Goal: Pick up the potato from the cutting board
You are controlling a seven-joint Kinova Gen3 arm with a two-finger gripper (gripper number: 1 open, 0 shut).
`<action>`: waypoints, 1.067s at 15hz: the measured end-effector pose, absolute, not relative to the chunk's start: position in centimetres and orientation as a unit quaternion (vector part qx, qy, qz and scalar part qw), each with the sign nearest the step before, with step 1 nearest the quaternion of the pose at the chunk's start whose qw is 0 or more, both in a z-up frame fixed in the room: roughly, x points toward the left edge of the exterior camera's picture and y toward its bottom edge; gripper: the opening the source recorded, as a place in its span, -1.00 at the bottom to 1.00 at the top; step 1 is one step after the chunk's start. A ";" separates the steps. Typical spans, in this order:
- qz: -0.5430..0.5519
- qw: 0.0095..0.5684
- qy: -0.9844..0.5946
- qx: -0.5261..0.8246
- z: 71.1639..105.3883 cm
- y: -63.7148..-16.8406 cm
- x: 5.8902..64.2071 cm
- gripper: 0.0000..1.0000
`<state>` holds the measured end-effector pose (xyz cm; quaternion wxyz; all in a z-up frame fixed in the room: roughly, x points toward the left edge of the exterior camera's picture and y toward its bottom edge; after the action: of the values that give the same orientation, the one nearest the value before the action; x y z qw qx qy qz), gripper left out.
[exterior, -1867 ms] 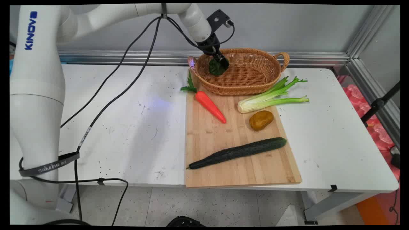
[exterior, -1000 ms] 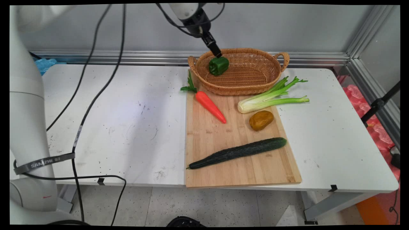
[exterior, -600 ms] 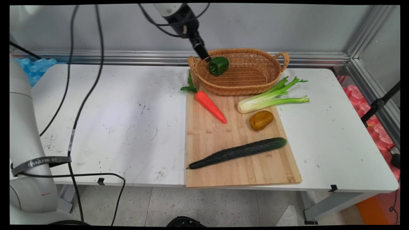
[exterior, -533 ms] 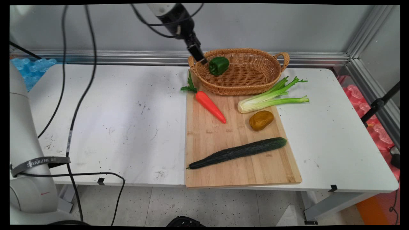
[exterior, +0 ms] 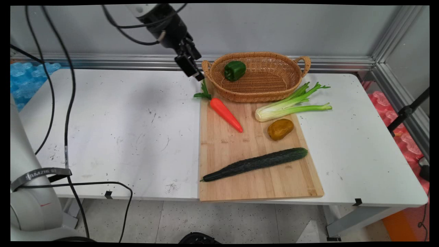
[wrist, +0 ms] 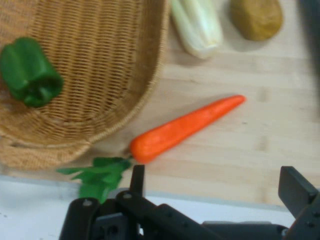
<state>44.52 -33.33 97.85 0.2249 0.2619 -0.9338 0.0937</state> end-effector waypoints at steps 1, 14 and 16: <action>0.090 0.229 -0.934 0.260 98.1 -32.6 44.6 1.00; 0.067 0.287 -0.917 0.268 95.9 -28.3 41.5 1.00; 0.066 0.290 -0.916 0.268 95.0 -28.4 40.5 1.00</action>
<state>40.55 -28.42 95.05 0.2898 0.2678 -0.9165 0.0660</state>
